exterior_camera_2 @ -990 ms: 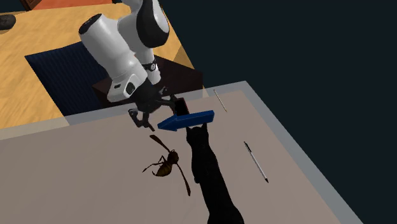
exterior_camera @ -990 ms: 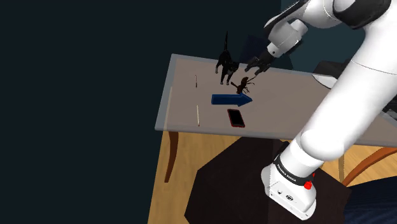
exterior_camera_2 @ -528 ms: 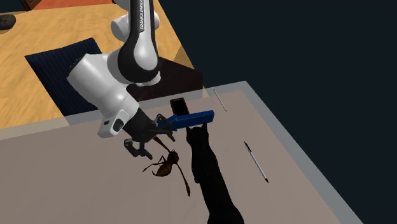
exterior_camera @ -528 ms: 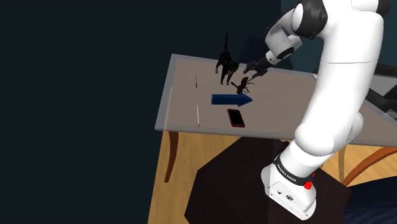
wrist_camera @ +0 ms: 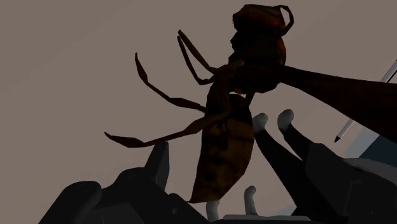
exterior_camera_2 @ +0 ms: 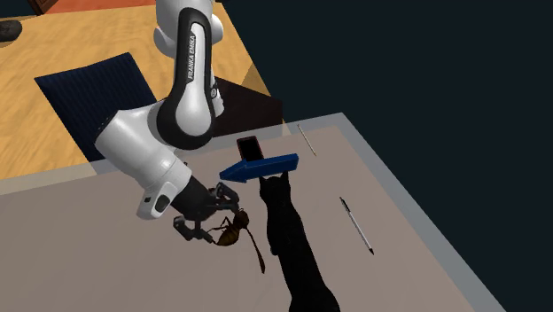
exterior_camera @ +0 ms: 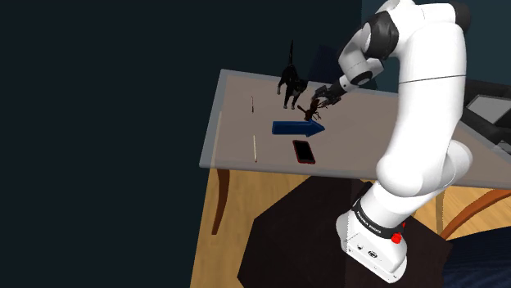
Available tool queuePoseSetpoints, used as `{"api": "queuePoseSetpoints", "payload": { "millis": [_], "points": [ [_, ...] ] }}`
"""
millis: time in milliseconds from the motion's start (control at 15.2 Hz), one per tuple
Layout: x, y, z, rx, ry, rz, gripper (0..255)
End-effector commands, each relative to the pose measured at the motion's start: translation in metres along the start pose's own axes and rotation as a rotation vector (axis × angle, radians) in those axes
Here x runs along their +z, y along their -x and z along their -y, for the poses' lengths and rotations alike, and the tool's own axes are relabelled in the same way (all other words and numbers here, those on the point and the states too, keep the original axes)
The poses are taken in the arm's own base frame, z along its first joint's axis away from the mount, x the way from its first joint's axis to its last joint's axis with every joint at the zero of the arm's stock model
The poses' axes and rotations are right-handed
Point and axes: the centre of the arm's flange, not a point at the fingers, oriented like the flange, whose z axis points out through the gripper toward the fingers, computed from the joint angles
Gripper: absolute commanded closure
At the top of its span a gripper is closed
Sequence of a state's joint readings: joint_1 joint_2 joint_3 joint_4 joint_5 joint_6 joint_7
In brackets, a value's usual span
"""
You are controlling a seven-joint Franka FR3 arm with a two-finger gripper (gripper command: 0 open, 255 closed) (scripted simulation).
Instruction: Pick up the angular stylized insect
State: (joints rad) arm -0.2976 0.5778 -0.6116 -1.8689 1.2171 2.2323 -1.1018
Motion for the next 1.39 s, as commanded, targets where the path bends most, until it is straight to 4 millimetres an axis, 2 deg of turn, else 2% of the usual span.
{"api": "queuePoseSetpoints", "payload": {
  "millis": [0, 132, 198, 792, 1320],
  "points": [
    [0.009, 0.004, -0.005, 0.0, 0.0, -0.001, 0],
    [0.012, 0.005, -0.006, 0.0, 0.0, -0.001, 0],
    [0.012, 0.004, -0.006, 0.0, 0.0, -0.001, 255],
    [0.012, 0.005, -0.006, 0.0, 0.0, -0.001, 255],
    [-0.023, -0.011, 0.012, 0.0, 0.0, -0.001, 255]
  ]
}}
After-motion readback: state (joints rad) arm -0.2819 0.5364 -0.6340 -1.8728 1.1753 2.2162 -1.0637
